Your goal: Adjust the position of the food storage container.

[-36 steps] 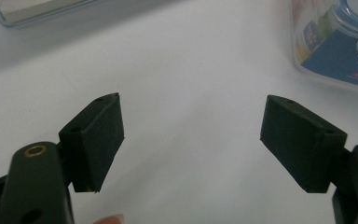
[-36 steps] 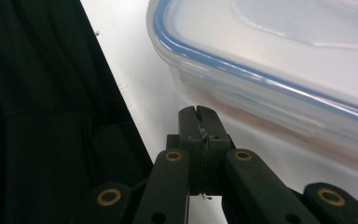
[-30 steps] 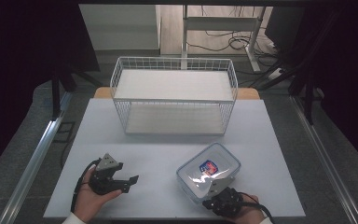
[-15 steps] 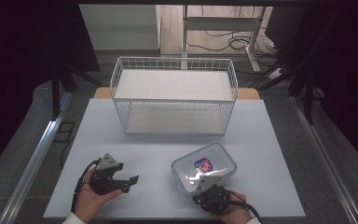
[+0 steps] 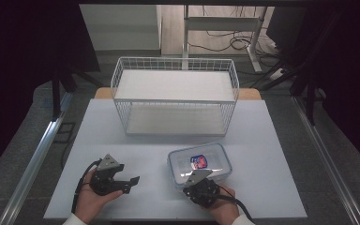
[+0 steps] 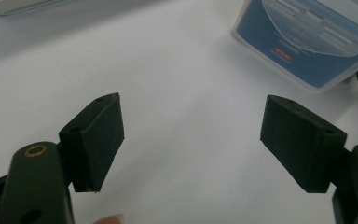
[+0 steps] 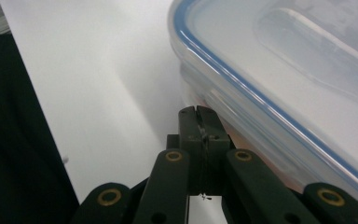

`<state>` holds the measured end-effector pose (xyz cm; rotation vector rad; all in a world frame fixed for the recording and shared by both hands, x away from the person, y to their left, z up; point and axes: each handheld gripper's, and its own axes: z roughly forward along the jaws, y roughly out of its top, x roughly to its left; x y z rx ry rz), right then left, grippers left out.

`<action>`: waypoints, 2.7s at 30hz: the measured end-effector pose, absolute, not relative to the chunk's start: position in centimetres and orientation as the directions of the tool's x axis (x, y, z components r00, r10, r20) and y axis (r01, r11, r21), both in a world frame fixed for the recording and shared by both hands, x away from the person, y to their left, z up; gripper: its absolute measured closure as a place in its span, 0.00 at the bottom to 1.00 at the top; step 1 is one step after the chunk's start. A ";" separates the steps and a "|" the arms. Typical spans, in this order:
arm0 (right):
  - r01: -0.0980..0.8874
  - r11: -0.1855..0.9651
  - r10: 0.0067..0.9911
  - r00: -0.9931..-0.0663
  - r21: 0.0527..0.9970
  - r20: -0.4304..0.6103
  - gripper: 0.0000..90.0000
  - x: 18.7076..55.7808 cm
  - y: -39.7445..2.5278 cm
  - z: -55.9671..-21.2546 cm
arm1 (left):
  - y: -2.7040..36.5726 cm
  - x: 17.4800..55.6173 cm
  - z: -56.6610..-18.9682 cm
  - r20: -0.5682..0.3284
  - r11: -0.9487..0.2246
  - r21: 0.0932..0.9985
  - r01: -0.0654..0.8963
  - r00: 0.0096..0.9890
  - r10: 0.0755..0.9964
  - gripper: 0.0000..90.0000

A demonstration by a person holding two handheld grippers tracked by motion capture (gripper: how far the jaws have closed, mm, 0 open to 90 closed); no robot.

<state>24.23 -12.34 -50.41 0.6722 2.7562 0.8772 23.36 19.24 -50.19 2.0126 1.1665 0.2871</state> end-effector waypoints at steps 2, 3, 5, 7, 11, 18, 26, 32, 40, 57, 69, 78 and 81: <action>0.360 0.729 0.463 -0.886 0.583 -0.032 0.99 24.4 -11.9 -50.5 | 19.3 23.4 -50.2 -0.179 -0.276 0.719 0.638 0.554 0.813 0.24; 0.353 0.731 0.460 -0.887 0.584 -0.039 0.99 24.4 -11.8 -50.4 | 19.3 23.3 -50.2 -0.180 -0.274 0.719 0.639 0.552 0.814 0.23; 0.366 0.719 0.463 -0.886 0.591 -0.016 0.99 24.0 -11.9 -50.0 | 19.4 23.3 -50.1 -0.180 -0.271 0.720 0.639 0.548 0.817 0.24; 0.352 0.711 0.449 -0.894 0.609 -0.007 0.99 23.0 -12.2 -49.0 | 19.5 23.2 -50.0 -0.181 -0.265 0.723 0.638 0.545 0.818 0.23; 0.346 0.654 0.487 -0.873 0.673 -0.024 0.99 22.0 -14.5 -45.9 | 19.5 23.2 -49.9 -0.175 -0.274 0.722 0.635 0.551 0.816 0.23; 0.413 0.514 0.659 -0.751 0.752 -0.038 0.99 24.6 -20.7 -42.8 | 19.5 23.1 -49.8 -0.173 -0.276 0.724 0.632 0.554 0.814 0.23; 0.582 0.379 0.815 -0.578 0.720 0.038 0.99 29.9 -27.2 -46.0 | 19.5 23.1 -49.8 -0.173 -0.273 0.724 0.634 0.550 0.817 0.23; 0.601 0.427 0.792 -0.609 0.675 0.041 0.99 29.7 -26.1 -47.2 | 19.5 23.1 -49.8 -0.178 -0.266 0.725 0.635 0.547 0.818 0.24; 0.599 0.444 0.787 -0.616 0.667 0.029 0.99 29.3 -26.2 -47.1 | 19.3 23.1 -49.8 -0.175 -0.275 0.723 0.634 0.553 0.814 0.23; 0.588 0.467 0.749 -0.660 0.660 0.058 0.99 28.8 -24.4 -47.3 | 19.6 23.2 -49.9 -0.177 -0.271 0.721 0.637 0.548 0.817 0.23; 0.558 0.496 0.706 -0.706 0.665 0.065 0.99 28.4 -21.4 -47.7 | 19.8 23.3 -50.0 -0.176 -0.269 0.721 0.639 0.544 0.821 0.24; 0.530 0.525 0.684 -0.728 0.666 0.041 0.99 28.5 -19.8 -47.8 | 19.9 23.3 -50.0 -0.181 -0.264 0.721 0.641 0.542 0.821 0.24; 0.527 0.521 0.684 -0.728 0.671 0.040 0.99 28.6 -20.1 -47.8 | 20.0 23.4 -50.0 -0.184 -0.256 0.724 0.641 0.537 0.823 0.23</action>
